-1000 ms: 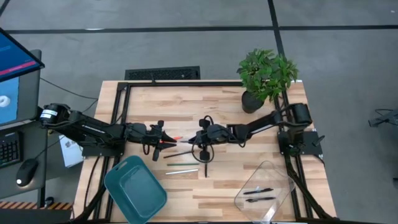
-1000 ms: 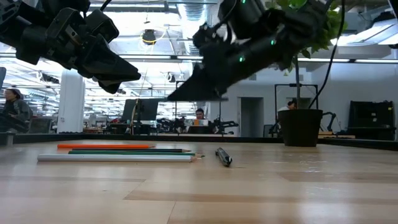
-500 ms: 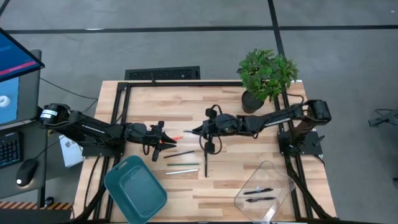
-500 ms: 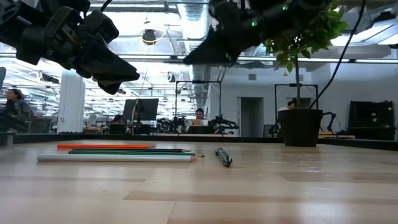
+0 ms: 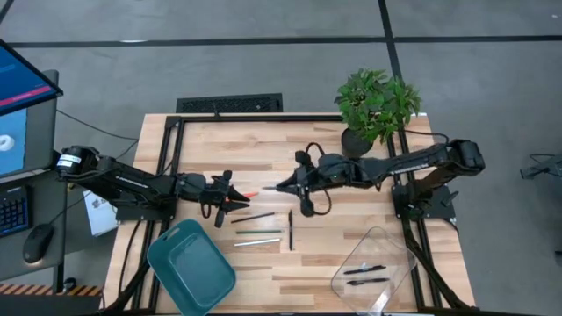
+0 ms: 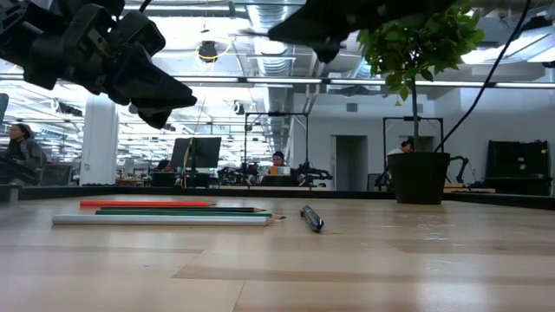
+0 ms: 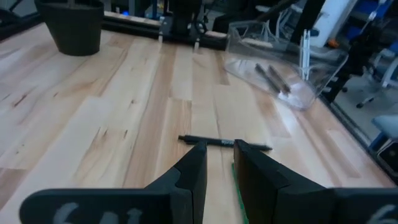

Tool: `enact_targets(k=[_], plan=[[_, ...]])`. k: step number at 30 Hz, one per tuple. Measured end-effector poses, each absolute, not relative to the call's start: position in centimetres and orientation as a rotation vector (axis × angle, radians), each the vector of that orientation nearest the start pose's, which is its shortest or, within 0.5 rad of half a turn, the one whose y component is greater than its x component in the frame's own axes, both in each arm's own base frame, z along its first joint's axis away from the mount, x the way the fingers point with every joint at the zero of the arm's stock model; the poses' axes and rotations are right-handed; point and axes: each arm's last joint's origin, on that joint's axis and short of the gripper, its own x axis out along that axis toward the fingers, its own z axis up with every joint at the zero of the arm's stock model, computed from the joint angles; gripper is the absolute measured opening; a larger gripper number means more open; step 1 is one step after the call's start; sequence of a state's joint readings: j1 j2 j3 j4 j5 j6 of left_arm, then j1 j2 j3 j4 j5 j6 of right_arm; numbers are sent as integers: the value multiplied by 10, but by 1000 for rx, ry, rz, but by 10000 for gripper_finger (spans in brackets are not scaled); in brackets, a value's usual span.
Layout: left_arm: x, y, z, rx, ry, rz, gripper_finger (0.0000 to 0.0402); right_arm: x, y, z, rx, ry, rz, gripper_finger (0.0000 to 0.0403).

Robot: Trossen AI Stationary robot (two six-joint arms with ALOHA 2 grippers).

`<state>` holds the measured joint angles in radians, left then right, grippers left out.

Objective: Sort pens & pencils
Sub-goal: Put the blue pen in the transparent bin

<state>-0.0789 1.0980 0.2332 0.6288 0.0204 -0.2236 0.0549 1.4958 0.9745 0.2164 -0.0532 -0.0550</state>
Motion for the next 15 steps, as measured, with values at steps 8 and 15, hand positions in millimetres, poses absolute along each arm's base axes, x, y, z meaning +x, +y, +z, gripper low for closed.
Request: enact_targets(k=[8,15], plan=[[199,-17,173,-235,205,-88,71,312,60,283,10,328,329,54],[199,-19,178,-247,156,-158,71,287,104,290,2,371,483,54]])
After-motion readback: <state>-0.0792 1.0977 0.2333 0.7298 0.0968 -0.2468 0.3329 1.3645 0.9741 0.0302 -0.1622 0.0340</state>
